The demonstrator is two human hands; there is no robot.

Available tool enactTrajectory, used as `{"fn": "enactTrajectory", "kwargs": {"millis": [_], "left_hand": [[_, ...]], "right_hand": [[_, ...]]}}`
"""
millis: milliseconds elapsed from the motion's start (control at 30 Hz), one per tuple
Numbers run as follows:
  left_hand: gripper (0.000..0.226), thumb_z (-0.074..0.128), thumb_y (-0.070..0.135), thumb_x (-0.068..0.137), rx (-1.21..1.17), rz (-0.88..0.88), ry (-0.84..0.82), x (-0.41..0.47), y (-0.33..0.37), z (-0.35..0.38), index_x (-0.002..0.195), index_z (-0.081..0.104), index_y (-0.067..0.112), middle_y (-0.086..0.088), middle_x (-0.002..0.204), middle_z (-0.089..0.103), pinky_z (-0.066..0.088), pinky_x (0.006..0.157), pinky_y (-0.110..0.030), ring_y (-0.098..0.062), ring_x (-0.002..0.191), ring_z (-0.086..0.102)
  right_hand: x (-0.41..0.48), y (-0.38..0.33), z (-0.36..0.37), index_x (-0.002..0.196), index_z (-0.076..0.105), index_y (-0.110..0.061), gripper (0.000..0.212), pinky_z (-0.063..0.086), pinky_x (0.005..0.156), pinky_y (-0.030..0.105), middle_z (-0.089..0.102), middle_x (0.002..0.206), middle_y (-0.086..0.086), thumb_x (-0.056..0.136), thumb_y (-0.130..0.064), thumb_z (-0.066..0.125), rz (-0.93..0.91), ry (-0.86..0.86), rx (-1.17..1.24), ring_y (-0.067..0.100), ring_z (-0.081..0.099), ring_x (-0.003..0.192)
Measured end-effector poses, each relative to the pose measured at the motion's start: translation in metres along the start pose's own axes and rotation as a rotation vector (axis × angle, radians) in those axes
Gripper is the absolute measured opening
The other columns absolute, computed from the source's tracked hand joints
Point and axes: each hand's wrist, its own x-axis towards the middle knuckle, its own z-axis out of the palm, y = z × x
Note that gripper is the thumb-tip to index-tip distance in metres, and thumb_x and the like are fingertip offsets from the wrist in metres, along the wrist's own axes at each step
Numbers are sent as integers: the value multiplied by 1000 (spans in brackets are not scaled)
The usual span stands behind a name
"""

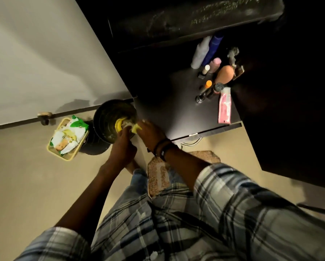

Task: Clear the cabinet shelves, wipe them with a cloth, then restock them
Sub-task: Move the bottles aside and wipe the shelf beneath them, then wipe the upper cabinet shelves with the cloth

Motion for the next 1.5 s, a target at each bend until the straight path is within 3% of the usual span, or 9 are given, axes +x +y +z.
{"fn": "enactTrajectory", "kwargs": {"millis": [133, 267, 500, 633, 833, 967, 1133, 1400, 1500], "left_hand": [[57, 50, -12, 79, -7, 29, -68, -7, 6, -10, 134, 41, 3, -23, 129, 51, 42, 91, -39, -38, 116, 50], [51, 51, 1, 89, -33, 78, -44, -15, 31, -23, 137, 39, 12, -14, 138, 46, 40, 96, -34, -31, 125, 47], [50, 55, 19, 86, -89, 424, 155, -8, 89, -67, 134, 43, 16, -7, 134, 51, 46, 97, -33, -22, 118, 54], [45, 38, 33, 93, -113, 598, 300, -10, 124, -97, 130, 49, 10, -8, 133, 52, 42, 103, -33, -18, 123, 50], [40, 35, 18, 95, -128, 589, 444, -1, 142, -117, 132, 48, 7, -11, 136, 50, 35, 107, -27, -18, 127, 45], [44, 35, 23, 96, -232, 547, 464, -5, 151, -127, 136, 42, 8, -9, 140, 47, 33, 107, -21, -14, 129, 43], [47, 35, 26, 96, -334, 538, 447, -4, 160, -141, 140, 37, 11, -5, 143, 45, 35, 109, -23, -11, 130, 42], [50, 33, 28, 95, -298, 482, 451, -6, 160, -137, 142, 35, 10, -8, 146, 42, 36, 111, -40, -18, 134, 39], [50, 34, 27, 95, -309, 492, 469, -9, 162, -138, 141, 36, 10, -7, 145, 43, 35, 112, -39, -16, 135, 38]], "right_hand": [[-59, 44, 3, 134, 52, -9, 47, 41, 104, 43, 49, 140, 16, 88, -3, 45, -70, -43, 15, 38, 45, 126], [-79, 66, -55, 108, 67, -6, 23, 47, 90, 32, 66, 107, 19, 86, -11, 59, 266, 182, 136, 34, 63, 102], [-77, 22, -201, 117, 67, -15, 39, 46, 87, 28, 60, 99, 6, 81, -3, 55, -132, 804, 131, 24, 57, 90], [-66, 16, -257, 119, 64, -11, 40, 50, 83, 29, 56, 109, 8, 81, 1, 56, -177, 984, 74, 23, 56, 95], [-33, 48, -283, 124, 55, -1, 39, 38, 103, 34, 55, 127, 18, 90, -18, 45, 133, 787, -139, 34, 51, 119], [-24, -8, -232, 141, 38, -5, 59, 19, 119, 38, 41, 145, 15, 93, -39, 31, -77, 627, -249, 30, 33, 137], [-23, -57, -196, 137, 47, -8, 57, 19, 119, 45, 47, 144, 11, 92, -37, 26, -312, 516, -362, 23, 38, 138], [-23, 91, -314, 143, 35, -8, 76, 21, 117, 45, 43, 143, 18, 87, -56, 14, 341, 659, -296, 32, 34, 136], [-13, 71, -314, 141, 37, -6, 80, 22, 116, 44, 45, 140, 20, 85, -57, 12, 357, 639, -227, 34, 36, 134]]}}
